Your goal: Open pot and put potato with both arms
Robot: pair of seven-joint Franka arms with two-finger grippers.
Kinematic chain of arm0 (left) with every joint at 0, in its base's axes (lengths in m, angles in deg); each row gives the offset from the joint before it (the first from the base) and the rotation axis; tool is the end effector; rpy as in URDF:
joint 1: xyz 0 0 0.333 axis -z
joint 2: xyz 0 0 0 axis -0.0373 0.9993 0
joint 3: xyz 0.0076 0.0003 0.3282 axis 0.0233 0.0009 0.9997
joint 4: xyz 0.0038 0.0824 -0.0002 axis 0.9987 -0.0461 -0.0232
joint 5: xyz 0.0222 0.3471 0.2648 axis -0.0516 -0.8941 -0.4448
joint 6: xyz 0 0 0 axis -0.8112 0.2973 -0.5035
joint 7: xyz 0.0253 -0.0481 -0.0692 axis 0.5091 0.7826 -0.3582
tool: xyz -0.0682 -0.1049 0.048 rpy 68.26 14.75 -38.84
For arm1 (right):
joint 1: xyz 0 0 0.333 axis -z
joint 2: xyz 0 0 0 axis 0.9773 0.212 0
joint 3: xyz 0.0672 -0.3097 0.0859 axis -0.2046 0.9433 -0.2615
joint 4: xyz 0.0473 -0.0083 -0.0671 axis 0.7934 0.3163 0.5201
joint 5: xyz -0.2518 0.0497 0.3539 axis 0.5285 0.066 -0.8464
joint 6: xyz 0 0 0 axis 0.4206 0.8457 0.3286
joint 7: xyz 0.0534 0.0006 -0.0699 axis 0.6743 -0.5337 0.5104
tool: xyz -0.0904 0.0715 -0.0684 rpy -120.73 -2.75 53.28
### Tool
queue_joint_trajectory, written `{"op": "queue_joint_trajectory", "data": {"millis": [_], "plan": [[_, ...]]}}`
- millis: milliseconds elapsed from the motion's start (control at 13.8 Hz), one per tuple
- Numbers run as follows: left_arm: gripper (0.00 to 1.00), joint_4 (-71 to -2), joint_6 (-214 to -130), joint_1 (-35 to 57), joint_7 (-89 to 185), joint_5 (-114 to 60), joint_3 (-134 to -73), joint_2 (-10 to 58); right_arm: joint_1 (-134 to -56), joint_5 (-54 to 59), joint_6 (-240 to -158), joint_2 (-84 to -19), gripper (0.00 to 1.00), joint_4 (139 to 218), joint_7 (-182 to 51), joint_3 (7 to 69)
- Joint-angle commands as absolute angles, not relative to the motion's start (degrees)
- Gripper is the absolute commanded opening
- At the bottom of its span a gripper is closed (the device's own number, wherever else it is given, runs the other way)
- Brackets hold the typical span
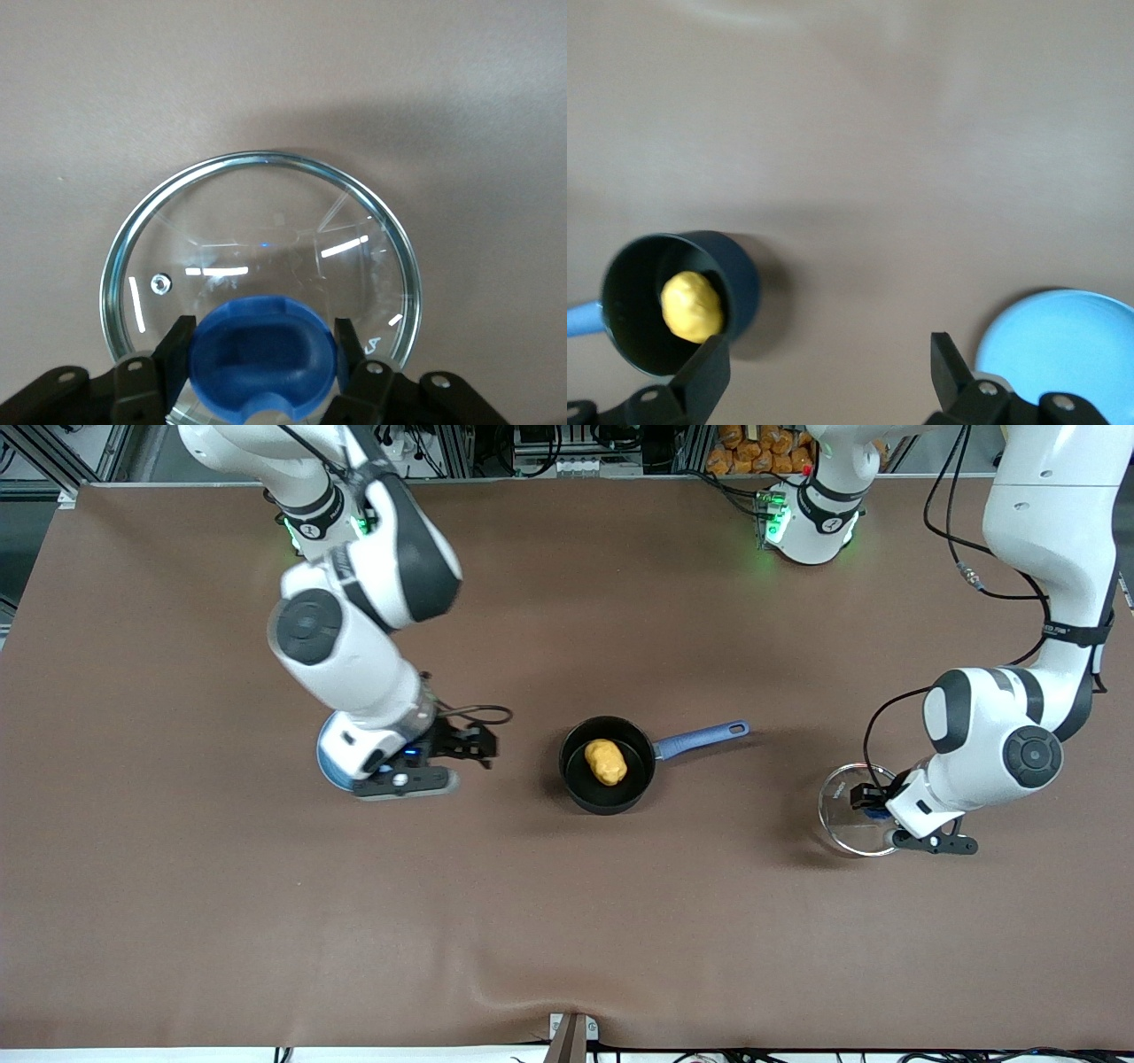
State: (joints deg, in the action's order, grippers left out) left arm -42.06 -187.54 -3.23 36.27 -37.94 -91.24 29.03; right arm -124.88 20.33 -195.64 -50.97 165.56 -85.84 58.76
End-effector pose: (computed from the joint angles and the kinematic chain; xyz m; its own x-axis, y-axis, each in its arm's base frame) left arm 0.6743 -0.0042 0.1859 0.9911 -0.1184 -0.0607 -0.1167 -0.9927 0.0314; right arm 0.6557 0.3296 0.4299 0.9986 0.0287 0.0434 0.0351 -0.9871 -0.1560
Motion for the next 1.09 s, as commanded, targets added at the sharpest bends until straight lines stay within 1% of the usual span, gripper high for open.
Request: {"op": "queue_joint_trajectory", "data": {"millis": [0,73,145,363,436,508,654,726,799,944,1017], "plan": [[0.42,-42.0,-188.5,-4.1,35.3,-38.7,-91.8,29.2,-125.1,21.0,-190.3,-54.6,1.00,167.1,-84.0,63.3],[0.82,-42.0,-188.5,-4.1,35.4,-38.6,-91.8,29.3,-125.1,21.1,-188.2,-55.5,1.00,167.1,-83.9,65.3],[1.00,-42.0,-188.4,-4.1,35.3,-38.6,-91.8,29.1,-125.1,21.1,-186.1,-56.3,1.00,167.1,-83.1,67.9],[1.00,-40.9,-187.9,-3.9,35.7,-38.6,-91.7,27.9,-125.6,21.1,-181.0,-57.7,1.00,167.1,-74.5,75.1],[1.00,-39.8,-186.4,-3.8,35.7,-38.6,-91.7,26.2,-126.4,21.1,-179.5,-58.4,1.00,167.1,-74.2,78.3],[1.00,-38.1,-183.7,-3.9,35.8,-38.6,-91.7,24.3,-127.2,21.1,-177.9,-58.9,1.00,167.1,-74.0,80.2],[1.00,-32.4,-174.6,-3.7,36.4,-38.5,-92.1,20.6,-125.8,21.2,-175.0,-60.4,1.00,167.1,-70.5,81.7],[1.00,-29.6,-170.7,-3.6,37.4,-38.5,-92.2,18.7,-123.6,22.5,-174.3,-62.2,1.00,167.1,-70.3,80.9],[1.00,-27.6,-167.5,-3.4,39.1,-38.5,-92.3,16.5,-119.7,25.5,-173.3,-64.4,1.00,167.1,-70.5,77.0],[1.00,-25.3,-161.0,-3.2,40.3,-38.0,-92.3,11.5,-108.2,30.6,-172.0,-68.6,1.00,167.2,-71.1,64.6],[1.00,-24.1,-157.4,-3.2,41.7,-37.8,-92.5,9.6,-103.3,31.8,-170.8,-70.0,1.00,167.2,-72.0,59.8]]}}
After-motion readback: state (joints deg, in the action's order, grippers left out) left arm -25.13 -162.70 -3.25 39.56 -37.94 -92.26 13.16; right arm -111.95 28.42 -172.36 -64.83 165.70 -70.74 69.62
